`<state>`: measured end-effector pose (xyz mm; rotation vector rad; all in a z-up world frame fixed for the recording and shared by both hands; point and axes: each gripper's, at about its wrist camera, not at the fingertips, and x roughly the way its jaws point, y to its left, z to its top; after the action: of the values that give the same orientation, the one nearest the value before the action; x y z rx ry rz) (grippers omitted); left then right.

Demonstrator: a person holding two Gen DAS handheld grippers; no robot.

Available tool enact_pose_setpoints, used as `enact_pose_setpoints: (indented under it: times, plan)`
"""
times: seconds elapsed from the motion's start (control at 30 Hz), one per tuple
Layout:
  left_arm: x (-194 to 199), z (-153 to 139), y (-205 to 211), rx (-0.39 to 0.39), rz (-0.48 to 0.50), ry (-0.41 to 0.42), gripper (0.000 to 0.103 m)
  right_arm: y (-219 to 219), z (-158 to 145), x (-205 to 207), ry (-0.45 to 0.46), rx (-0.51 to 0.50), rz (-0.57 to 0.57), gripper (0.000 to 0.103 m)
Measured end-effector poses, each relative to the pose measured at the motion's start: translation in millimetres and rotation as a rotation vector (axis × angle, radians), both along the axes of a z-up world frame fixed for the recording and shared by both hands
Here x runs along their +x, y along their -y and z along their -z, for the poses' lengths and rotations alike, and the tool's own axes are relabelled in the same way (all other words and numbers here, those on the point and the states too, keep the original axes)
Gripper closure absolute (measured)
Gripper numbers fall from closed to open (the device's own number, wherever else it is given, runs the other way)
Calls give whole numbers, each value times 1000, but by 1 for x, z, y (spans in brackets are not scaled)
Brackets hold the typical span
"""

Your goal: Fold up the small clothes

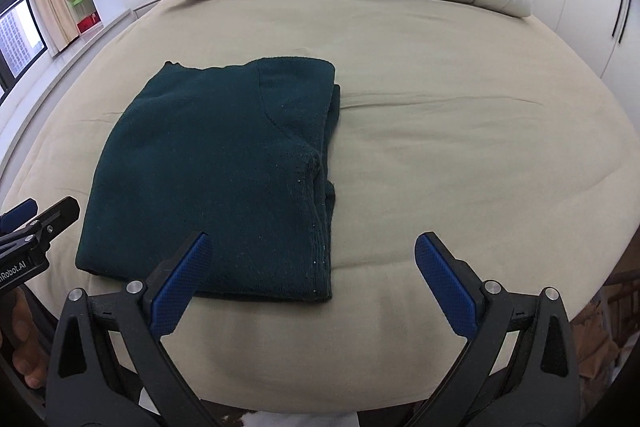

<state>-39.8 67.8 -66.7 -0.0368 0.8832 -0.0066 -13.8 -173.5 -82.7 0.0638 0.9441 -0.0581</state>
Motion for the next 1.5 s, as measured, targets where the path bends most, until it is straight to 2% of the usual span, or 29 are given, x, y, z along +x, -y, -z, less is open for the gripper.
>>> enact_pose_setpoints:
  times: [0.37,1.5]
  plan:
    - [0,4,-2,16,-2,0,0,-2,-8,-4,1,4,-6,0]
    - [-1,13,1,21,-5,-18,0,-11,-5,-2,-3,4,-3,0]
